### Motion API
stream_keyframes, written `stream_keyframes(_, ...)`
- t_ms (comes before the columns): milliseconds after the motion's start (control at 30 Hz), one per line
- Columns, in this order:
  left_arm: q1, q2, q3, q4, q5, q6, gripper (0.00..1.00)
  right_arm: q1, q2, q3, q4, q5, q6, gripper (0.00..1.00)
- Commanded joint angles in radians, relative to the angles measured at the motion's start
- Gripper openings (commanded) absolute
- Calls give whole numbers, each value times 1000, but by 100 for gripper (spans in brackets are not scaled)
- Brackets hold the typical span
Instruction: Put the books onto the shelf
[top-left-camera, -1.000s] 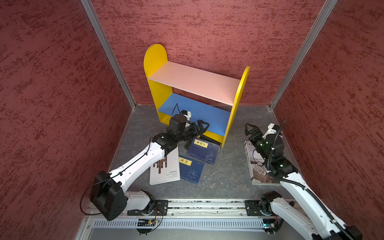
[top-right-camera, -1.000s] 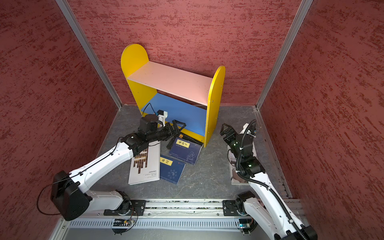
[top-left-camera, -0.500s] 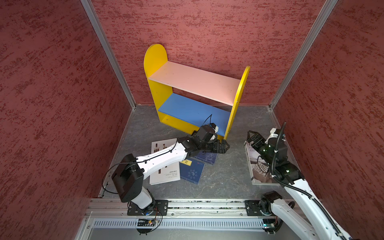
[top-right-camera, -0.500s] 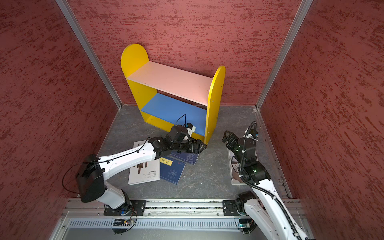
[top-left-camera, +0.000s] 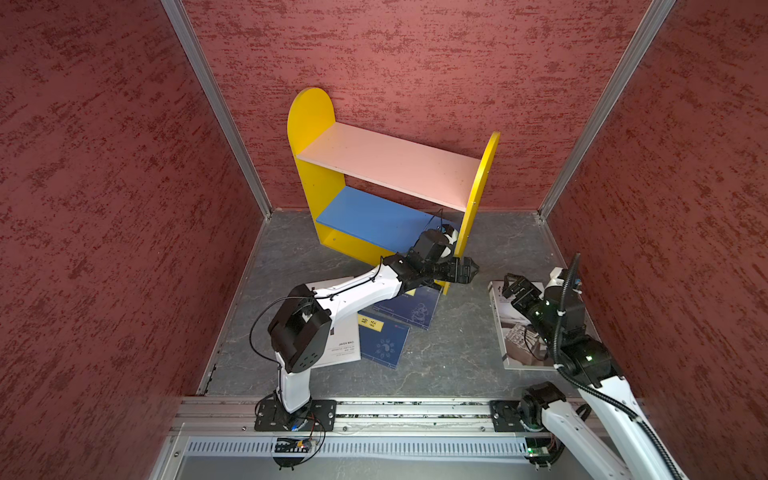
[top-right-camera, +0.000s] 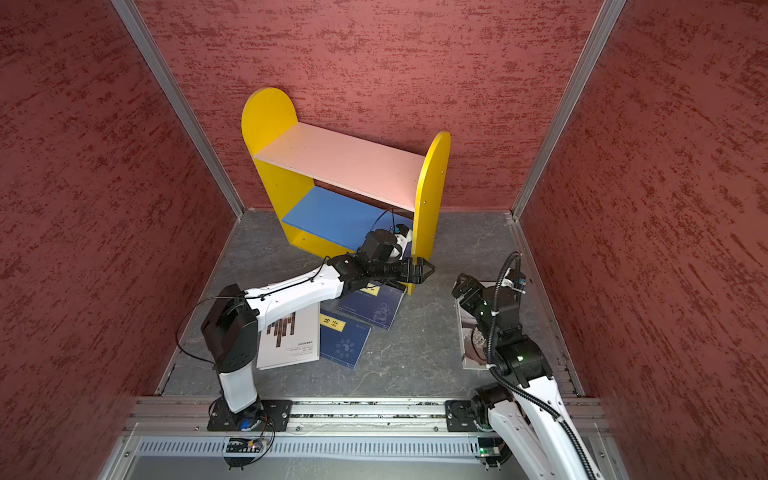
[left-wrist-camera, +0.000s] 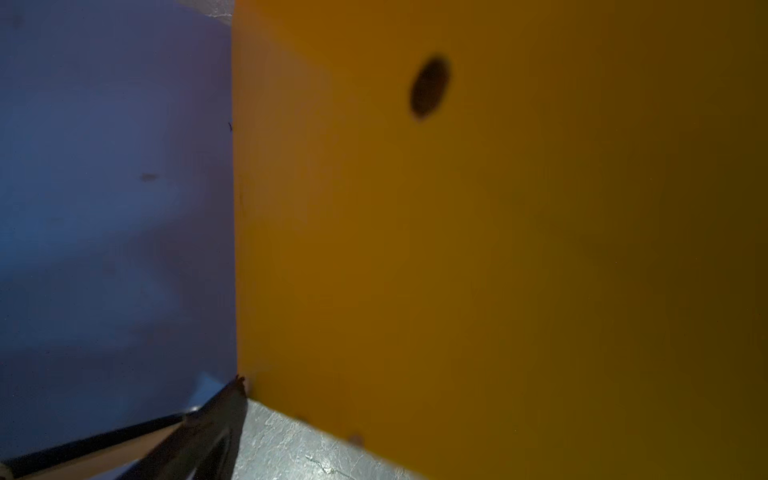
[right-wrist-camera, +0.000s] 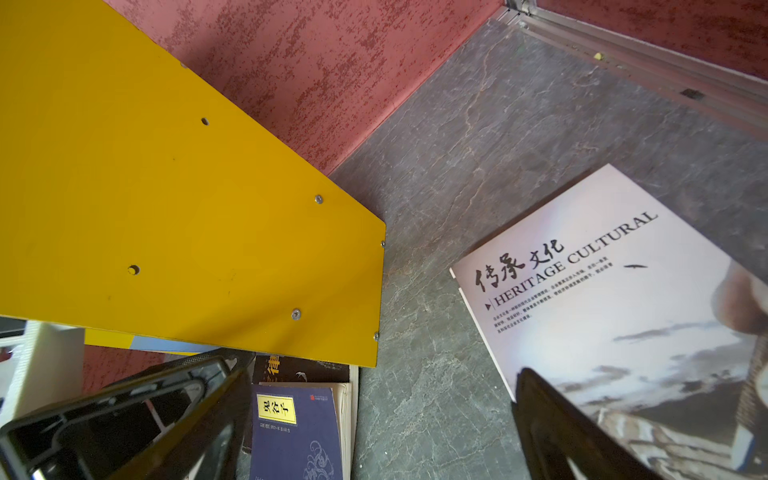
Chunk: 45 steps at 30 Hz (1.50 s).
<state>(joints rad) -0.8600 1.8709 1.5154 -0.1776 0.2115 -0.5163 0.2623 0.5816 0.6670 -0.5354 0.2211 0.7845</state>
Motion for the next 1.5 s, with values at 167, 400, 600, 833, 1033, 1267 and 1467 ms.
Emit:
stream_keyframes(167,4,84,85,110,71,-28,100,-12,-2,1,-2,53,-21,99)
stream_keyframes(400,3,81,84,120,53,-66,100,-93,104,-5,78,27,-90,99)
stream_keyframes(600,-40,-77,-130,115,-82,-127,99,-235,266,26,96,-52,-169,99)
stream_keyframes(833,-137,-254,-324,55,-288,-208,99,-451,441,71,115,-164,-337,99)
stream_keyframes(1033,-239,-264,-319,-30,-321,-177,99,-574,593,84,145,-219,-426,99)
stream_keyframes(1267,-363,-72,-86,-187,-239,3,99,-655,720,100,175,-188,-405,99)
stream_keyframes(1467,-355,75,29,-205,-197,-5,99,-710,781,110,224,-197,-396,99)
